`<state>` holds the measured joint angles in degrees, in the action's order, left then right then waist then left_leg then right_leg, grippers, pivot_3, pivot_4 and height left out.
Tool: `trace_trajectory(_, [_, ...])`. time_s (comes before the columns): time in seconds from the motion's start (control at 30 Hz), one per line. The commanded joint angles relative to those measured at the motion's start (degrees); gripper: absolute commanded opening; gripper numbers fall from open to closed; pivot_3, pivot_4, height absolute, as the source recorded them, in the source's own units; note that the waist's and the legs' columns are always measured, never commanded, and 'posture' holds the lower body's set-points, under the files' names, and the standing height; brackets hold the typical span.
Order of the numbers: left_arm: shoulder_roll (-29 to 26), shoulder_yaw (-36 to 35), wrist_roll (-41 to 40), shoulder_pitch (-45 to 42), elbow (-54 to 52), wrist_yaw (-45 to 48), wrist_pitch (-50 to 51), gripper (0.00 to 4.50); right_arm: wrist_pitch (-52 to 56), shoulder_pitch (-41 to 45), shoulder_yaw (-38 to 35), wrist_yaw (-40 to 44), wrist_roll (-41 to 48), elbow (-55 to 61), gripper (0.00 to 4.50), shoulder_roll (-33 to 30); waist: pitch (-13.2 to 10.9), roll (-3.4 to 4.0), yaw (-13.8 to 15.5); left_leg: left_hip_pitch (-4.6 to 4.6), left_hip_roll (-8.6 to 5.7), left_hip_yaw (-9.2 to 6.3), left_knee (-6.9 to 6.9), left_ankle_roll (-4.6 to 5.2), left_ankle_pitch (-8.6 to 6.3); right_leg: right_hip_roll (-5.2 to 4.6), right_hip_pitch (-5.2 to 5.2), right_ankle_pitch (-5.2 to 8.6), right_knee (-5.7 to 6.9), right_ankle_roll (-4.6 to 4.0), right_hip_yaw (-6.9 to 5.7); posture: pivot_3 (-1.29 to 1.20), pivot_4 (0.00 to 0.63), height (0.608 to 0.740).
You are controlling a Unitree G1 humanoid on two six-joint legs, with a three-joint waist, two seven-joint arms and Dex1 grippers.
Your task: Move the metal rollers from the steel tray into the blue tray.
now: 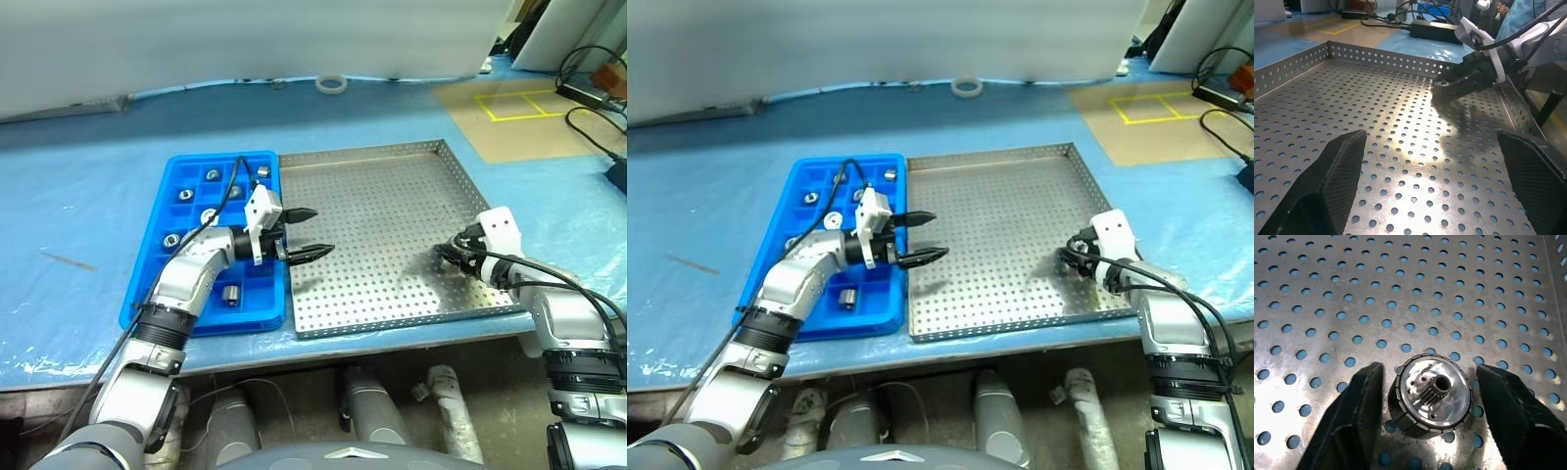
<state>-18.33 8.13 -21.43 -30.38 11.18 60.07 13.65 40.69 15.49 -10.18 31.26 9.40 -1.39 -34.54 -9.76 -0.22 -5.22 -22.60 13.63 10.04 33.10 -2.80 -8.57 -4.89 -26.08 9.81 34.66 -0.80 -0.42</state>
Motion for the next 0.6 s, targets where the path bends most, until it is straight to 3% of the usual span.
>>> trace_trajectory(0.03, [-0.8, -1.8, -0.4, 0.3, -3.3, -1.2, 0.1, 4.5, -1.0, 4.0, 0.3, 0.7, 1.6, 0.1, 1.8, 0.7, 0.0, 0.0, -0.2, -0.04, -0.01, 0.0, 0.02, 0.01, 0.0, 0.0, -0.02, 0.0, -0.01, 0.0, -0.02, -0.44, 0.15, 0.74])
trace_trajectory(0.17, [-2.5, -3.5, -1.0, 2.6, -7.7, -3.5, 2.0, 4.5, -5.5, 10.2, 0.8, 1.6, 3.3, -2.5, 1.74, 4.0, 0.0, 0.0, -0.4, -0.03, 0.0, 0.0, 0.04, 0.01, -0.01, 0.0, -0.1, -0.01, 0.02, 0.01, -0.19, -0.36, 0.15, 0.74])
trace_trajectory(0.33, [-5.4, -7.5, -2.0, 9.8, -17.8, -8.9, 5.9, 4.5, -10.9, 20.3, 2.9, 8.8, 8.2, -8.4, 1.74, 11.2, 0.0, 0.01, 0.1, -0.05, 0.09, -0.01, -0.03, -0.01, 0.0, -0.06, -0.19, -0.04, 0.13, -0.04, -0.27, -0.18, 0.15, 0.74])
trace_trajectory(0.6, [-8.5, -15.4, -4.4, 23.7, -33.6, -18.0, 11.0, 4.5, -14.4, 27.6, 12.3, 26.8, 11.1, -16.0, 1.74, 17.2, 0.0, 0.03, 6.7, -0.13, 0.21, -0.05, -0.48, -0.09, -0.01, -0.2, -0.18, -0.18, 0.04, -0.58, -0.48, 0.09, 0.15, 0.74])
